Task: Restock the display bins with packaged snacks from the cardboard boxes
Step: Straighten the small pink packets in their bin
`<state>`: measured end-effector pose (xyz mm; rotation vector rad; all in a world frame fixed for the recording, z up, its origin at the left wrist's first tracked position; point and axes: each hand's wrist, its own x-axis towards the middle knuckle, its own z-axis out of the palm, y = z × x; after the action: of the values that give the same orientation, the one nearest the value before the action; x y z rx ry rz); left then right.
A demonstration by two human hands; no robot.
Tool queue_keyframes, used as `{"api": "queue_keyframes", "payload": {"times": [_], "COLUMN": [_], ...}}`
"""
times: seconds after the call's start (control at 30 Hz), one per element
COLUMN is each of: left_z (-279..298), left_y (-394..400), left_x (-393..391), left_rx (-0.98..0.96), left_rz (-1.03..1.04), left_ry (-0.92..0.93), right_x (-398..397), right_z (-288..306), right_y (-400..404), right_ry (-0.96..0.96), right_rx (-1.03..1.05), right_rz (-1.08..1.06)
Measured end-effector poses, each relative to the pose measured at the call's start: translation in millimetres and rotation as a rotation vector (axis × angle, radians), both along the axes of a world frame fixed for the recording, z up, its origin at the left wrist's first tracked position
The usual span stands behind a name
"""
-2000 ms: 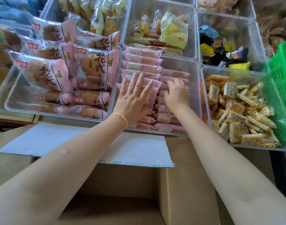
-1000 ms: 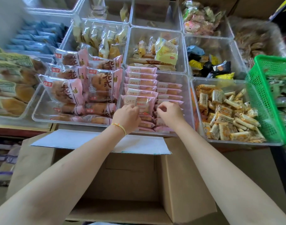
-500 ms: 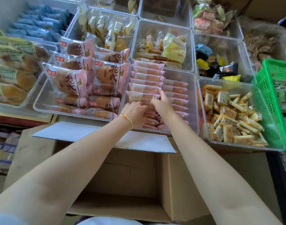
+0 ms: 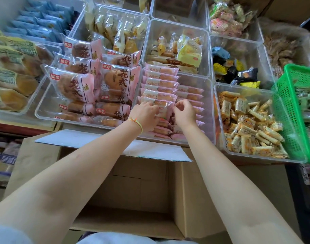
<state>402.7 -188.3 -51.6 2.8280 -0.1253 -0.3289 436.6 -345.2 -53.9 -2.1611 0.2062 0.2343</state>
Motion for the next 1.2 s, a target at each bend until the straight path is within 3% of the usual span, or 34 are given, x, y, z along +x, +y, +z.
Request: {"api": "queue_keyframes", "payload": {"times": [0.57,0.97,1.03,1.13,1.2], "left_z": [0.4,5.0,10.0,15.5,13.3], "left_y": [1.6,2.4,4.4,10.4,14.1], "left_x": [0.1,-4.5,-4.3,0.1,8.7], "left_rx": [-0.011,0.002,-0.010,0.056,0.136], "left_rz": [-0.011,-0.047,-0.041,-0.055,-0.098], "left_ry": [0.047,0.081,0.009,-0.289,-0.301], "right_x": [5.3,-18.9,-15.7,-4.8,4.5], "right_z": [-2.8,19.0,25.8,37.0,47.5], "right_y": [-3.0,16.1,14.3,13.4,16.8], "right_ry": [0.191,0.244,0.261,0.246,0.249], "right_rx": [-0.113,0.167,0.234,0.373,0.459], "right_rz": [0.066,0.094,0.014,-0.118,-0.172]}}
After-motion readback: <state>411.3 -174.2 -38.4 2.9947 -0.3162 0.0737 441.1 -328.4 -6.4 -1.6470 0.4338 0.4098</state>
